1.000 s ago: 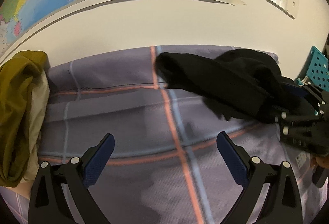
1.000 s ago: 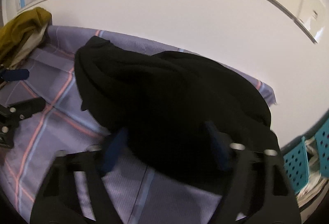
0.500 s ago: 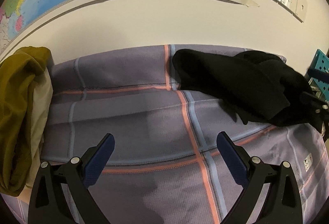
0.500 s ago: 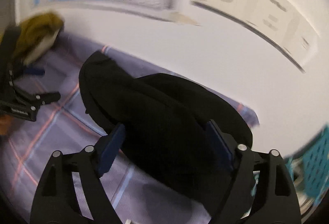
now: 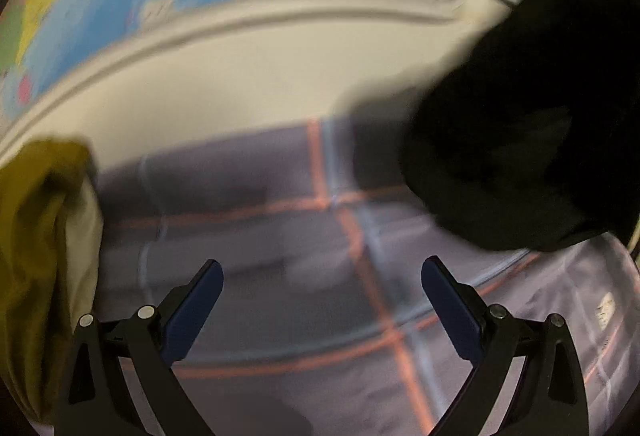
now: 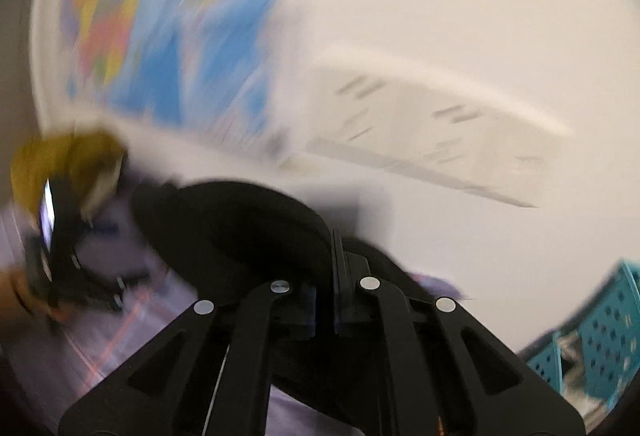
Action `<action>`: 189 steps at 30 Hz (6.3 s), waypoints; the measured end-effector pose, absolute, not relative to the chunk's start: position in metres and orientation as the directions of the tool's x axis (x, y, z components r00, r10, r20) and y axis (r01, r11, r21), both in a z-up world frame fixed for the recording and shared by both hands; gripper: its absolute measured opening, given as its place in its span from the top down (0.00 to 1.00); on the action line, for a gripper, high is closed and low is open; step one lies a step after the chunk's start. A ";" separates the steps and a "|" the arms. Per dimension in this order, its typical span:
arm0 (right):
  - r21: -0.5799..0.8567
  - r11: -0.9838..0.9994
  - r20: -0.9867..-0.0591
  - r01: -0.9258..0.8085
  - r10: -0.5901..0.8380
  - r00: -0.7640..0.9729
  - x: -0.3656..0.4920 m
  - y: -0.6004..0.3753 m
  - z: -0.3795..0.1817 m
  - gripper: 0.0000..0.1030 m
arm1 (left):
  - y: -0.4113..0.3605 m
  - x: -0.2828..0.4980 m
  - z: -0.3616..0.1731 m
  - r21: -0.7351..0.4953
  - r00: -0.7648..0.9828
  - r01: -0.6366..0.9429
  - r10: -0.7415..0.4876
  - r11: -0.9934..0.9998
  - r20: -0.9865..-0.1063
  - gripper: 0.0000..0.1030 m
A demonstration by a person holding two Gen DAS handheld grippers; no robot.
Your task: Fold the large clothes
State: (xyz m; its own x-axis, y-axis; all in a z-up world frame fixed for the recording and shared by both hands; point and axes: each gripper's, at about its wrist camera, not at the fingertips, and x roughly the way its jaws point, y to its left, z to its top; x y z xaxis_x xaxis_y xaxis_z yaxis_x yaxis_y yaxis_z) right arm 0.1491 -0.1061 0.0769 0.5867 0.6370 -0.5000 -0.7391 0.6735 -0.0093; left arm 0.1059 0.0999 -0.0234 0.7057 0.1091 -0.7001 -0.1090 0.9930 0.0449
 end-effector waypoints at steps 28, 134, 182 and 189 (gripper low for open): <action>0.254 0.789 -0.355 -0.559 0.614 0.705 0.171 -0.267 0.119 0.95 | -0.056 0.184 0.006 0.150 0.807 0.274 -0.142 0.950 -0.574 0.86; 0.345 0.563 -0.794 -0.751 0.602 0.086 -0.022 -0.160 -0.092 0.25 | 0.117 -0.007 -0.028 0.245 0.678 0.054 0.145 0.968 -0.721 0.29; 0.437 0.662 -0.693 -0.609 0.680 0.241 -0.093 -0.229 -0.119 0.18 | 0.181 -0.214 -0.020 -0.001 0.656 -0.064 0.041 0.998 -0.753 0.33; 0.471 0.695 -0.660 -0.544 0.686 0.305 -0.102 -0.266 -0.109 0.16 | 0.107 -0.244 -0.052 -0.171 0.560 0.223 -0.270 0.960 -0.783 0.19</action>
State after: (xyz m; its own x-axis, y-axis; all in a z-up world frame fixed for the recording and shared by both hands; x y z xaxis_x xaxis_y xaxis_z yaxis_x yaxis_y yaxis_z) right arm -0.1022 -0.2660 -0.1093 0.3048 0.6864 -0.6603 -0.5438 0.6946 0.4711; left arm -0.2437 0.1072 -0.0516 0.5603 -0.2699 -0.7831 0.2229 0.9597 -0.1712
